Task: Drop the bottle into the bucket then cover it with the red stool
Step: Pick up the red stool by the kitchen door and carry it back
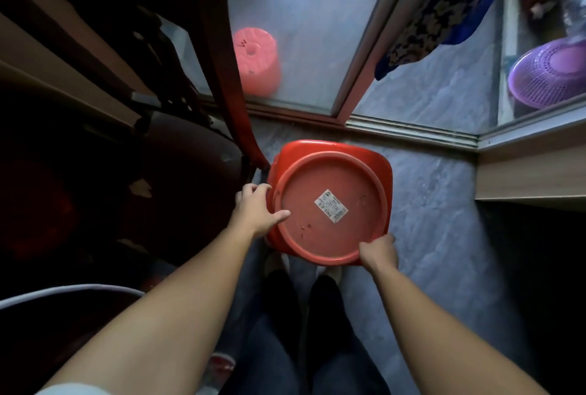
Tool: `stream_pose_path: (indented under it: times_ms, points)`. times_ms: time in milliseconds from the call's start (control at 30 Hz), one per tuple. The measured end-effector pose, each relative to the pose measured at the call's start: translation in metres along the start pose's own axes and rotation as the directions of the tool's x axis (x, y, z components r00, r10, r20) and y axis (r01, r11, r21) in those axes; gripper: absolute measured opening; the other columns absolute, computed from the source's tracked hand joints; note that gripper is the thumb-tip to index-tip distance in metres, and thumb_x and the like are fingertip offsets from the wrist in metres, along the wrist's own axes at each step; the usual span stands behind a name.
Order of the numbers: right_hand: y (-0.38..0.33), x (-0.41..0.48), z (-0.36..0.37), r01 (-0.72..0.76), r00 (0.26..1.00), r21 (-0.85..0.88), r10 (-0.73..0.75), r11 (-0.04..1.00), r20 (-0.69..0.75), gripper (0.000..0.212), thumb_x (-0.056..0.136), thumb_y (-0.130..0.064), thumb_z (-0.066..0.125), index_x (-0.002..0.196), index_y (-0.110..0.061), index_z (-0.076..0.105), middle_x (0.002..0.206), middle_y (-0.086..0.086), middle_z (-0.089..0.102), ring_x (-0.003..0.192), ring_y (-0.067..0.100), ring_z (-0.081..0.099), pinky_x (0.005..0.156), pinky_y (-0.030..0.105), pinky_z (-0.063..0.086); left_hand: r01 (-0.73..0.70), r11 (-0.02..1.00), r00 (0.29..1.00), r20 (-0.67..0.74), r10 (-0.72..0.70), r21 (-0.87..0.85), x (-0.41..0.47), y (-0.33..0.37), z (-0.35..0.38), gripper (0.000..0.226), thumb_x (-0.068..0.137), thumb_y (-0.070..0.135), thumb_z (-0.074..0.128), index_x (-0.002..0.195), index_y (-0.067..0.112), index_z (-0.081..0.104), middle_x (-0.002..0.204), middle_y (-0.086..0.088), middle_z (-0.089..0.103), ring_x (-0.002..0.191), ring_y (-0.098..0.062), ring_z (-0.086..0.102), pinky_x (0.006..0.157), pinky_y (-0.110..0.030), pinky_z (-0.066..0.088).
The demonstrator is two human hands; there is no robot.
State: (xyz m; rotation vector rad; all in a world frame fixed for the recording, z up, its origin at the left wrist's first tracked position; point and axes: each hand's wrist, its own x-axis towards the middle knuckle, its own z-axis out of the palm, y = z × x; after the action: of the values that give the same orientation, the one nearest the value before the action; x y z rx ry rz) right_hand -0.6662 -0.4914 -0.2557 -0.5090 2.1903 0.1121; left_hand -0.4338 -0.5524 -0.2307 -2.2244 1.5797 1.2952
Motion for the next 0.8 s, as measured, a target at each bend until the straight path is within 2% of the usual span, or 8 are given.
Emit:
stream_pose_path:
  times_ms: [133,333,433,800]
  points:
    - [0.001,0.010,0.006,-0.050,0.999,0.052,0.050,0.997,-0.001,0.049,0.088,-0.009,0.054,0.131,0.007,0.036,0.130,0.031,0.055,0.115,0.048,0.057,0.095,0.053,0.051,-0.005,1.000,1.000,0.023,0.005,-0.009,0.008,0.002,0.007,0.079,0.074,0.047,0.074,0.140,0.019,0.040,0.145,-0.012,0.034,0.136,-0.030,0.029,0.111,-0.039,0.029]
    - [0.008,0.024,0.007,-0.123,0.991,0.153,0.130,0.980,-0.038,0.040,0.085,-0.010,0.057,0.122,0.005,0.053,0.123,0.028,0.063,0.111,0.044,0.062,0.092,0.045,0.053,0.018,0.999,0.999,0.038,-0.016,-0.038,0.020,0.008,0.017,0.084,0.073,0.048,0.074,0.142,0.019,0.037,0.145,-0.013,0.036,0.135,-0.031,0.031,0.109,-0.043,0.031]
    - [0.011,0.029,0.006,-0.126,0.990,0.164,0.133,0.978,-0.035,0.043,0.081,-0.015,0.064,0.118,0.005,0.058,0.120,0.027,0.065,0.110,0.043,0.062,0.093,0.045,0.053,0.026,0.998,0.999,0.037,-0.024,-0.058,0.022,0.009,0.020,0.087,0.072,0.048,0.075,0.143,0.018,0.035,0.144,-0.014,0.036,0.135,-0.032,0.032,0.109,-0.044,0.031]
    - [0.010,0.032,0.009,-0.160,0.980,0.254,0.183,0.954,-0.072,0.053,0.083,-0.015,0.069,0.128,0.004,0.048,0.130,0.026,0.059,0.117,0.042,0.059,0.094,0.042,0.049,0.037,0.991,0.999,0.016,-0.036,-0.131,0.027,0.013,0.028,0.093,0.071,0.048,0.076,0.145,0.018,0.029,0.145,-0.013,0.036,0.136,-0.032,0.034,0.109,-0.044,0.033]
